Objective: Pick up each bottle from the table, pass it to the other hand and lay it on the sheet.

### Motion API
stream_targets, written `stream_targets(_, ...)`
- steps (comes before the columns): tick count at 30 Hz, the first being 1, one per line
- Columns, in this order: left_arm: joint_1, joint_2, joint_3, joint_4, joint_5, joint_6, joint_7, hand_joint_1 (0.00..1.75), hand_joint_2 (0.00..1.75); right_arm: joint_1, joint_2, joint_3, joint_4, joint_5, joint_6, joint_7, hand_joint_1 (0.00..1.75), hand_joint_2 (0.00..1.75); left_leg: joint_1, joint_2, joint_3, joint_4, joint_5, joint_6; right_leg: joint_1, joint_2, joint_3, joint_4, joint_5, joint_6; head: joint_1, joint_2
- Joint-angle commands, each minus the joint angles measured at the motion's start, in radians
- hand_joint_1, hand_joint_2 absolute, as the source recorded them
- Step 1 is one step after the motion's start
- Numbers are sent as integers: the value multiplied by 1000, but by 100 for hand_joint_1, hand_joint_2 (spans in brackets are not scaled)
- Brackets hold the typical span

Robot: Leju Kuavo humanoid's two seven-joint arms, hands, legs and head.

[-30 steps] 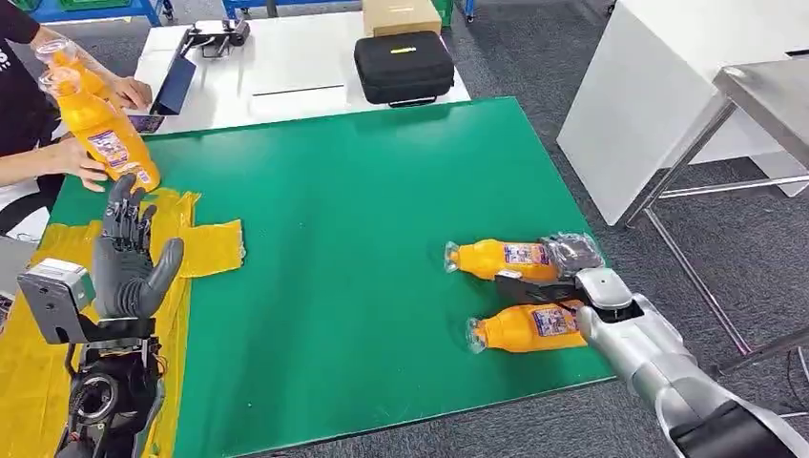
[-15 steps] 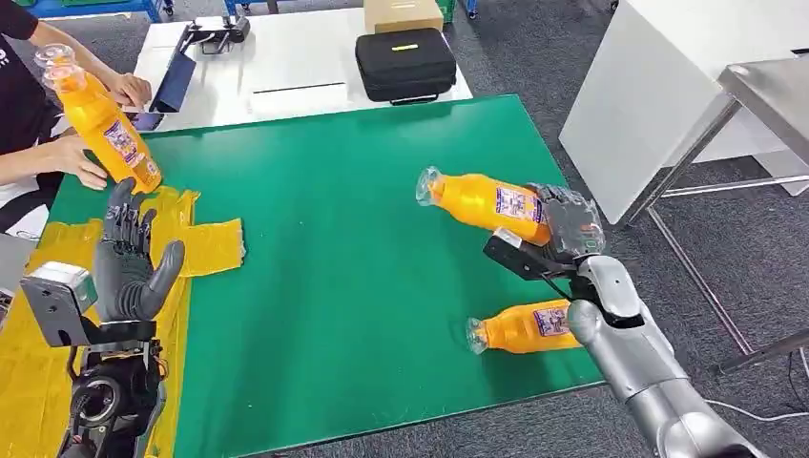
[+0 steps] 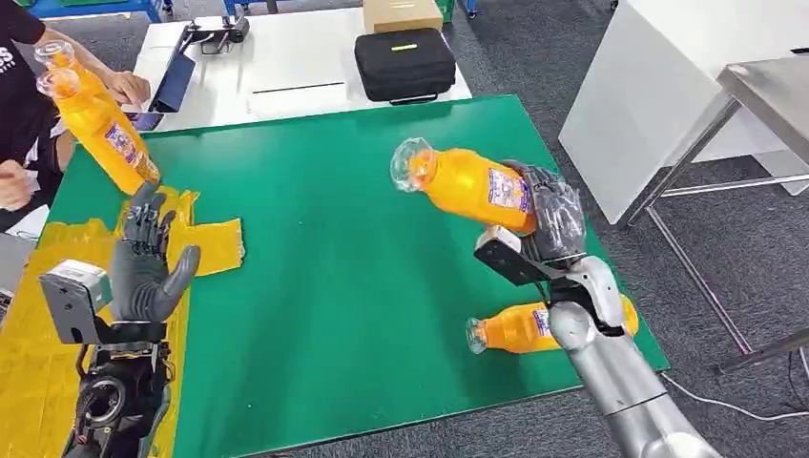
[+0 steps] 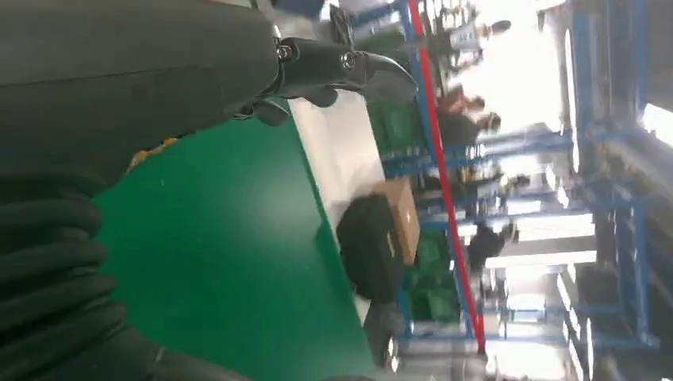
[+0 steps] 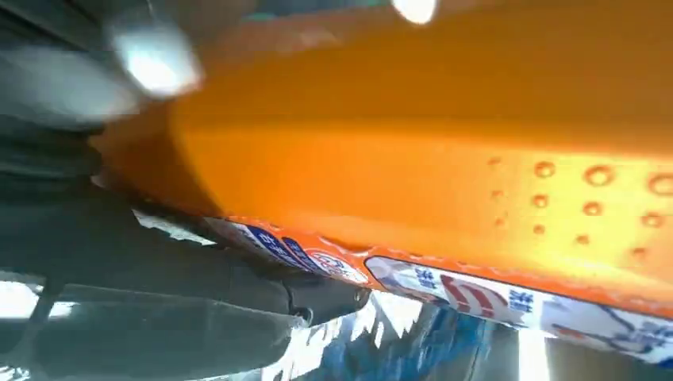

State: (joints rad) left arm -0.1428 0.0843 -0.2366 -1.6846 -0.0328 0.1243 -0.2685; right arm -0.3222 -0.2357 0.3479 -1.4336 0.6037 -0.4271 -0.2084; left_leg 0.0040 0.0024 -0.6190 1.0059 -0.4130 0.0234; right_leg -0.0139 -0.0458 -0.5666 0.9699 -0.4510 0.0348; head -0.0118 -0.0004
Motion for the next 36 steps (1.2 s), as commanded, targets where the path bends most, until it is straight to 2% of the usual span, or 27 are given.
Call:
stream_targets(1, -29, 24, -115, -41, 13, -110, 41, 0, 175, -23, 130, 126, 9, -156, 78, -64, 175, 175, 0, 3, 7, -1, -3, -2, 0, 7, 6, -1, -2, -3, 0, 0)
stream_targets(3, -50, 19, -135, -42, 26, -138, 59, 0, 175, -41, 151, 161, 27, -173, 107, -67, 175, 175, 1, 2, 2, 0, -1, -1, 0, 4, 2, 0, -1, -1, 0, 0)
stream_targets(7, -61, 8, -170, -62, 68, -181, 73, 0, 175, -78, 203, 217, 68, -200, 141, -62, 175, 175, 1, 3, 3, 0, -2, -1, 0, 6, 3, 0, -1, -2, 0, 0)
stream_targets(16, -72, -10, -248, -94, 90, -223, 84, 0, 175, -109, 251, 263, 126, -243, 174, -56, 175, 175, 1, 2, 6, 0, -2, -1, 0, 6, 6, -1, -2, -2, 0, 0)
stream_targets(20, -78, -15, -275, -87, 59, -208, 80, 0, 175, -135, 277, 289, 165, -255, 186, -52, 175, 175, 1, 2, 8, 0, -2, -2, 0, 6, 7, -1, -2, -3, 0, 0)
stream_targets(22, -78, -16, -282, -87, 46, -198, 76, 0, 175, -148, 287, 301, 180, -268, 195, -51, 175, 175, 1, 1, 2, -1, 0, -1, 0, 3, 2, -1, 0, -1, 0, 0)
stream_targets(24, -80, -18, -293, -89, 8, -180, 68, 0, 175, -163, 298, 319, 197, -276, 203, -47, 175, 175, 1, 2, 5, 0, -2, -1, 0, 6, 5, -1, -1, -2, 0, 0)
stream_targets(26, -80, -21, -298, -91, 4, -178, 68, 0, 175, -168, 302, 323, 201, -278, 205, -46, 175, 175, 1, 1, 1, 0, 0, -1, 0, 3, 0, 0, 0, -1, 0, 0)
stream_targets(30, -80, -20, -300, -94, -10, -169, 67, 0, 175, -171, 303, 329, 206, -285, 210, -43, 175, 175, 1, 1, 4, -1, -1, -1, 0, 4, 4, -1, -1, -2, 0, 0)
stream_targets(36, -80, -30, -322, -110, -286, -11, 53, 0, 175, -197, 332, 383, 221, -302, 237, -32, 175, 175, 1, 2, 4, 0, -1, -1, 0, 5, 3, 0, -1, -2, 0, 0)
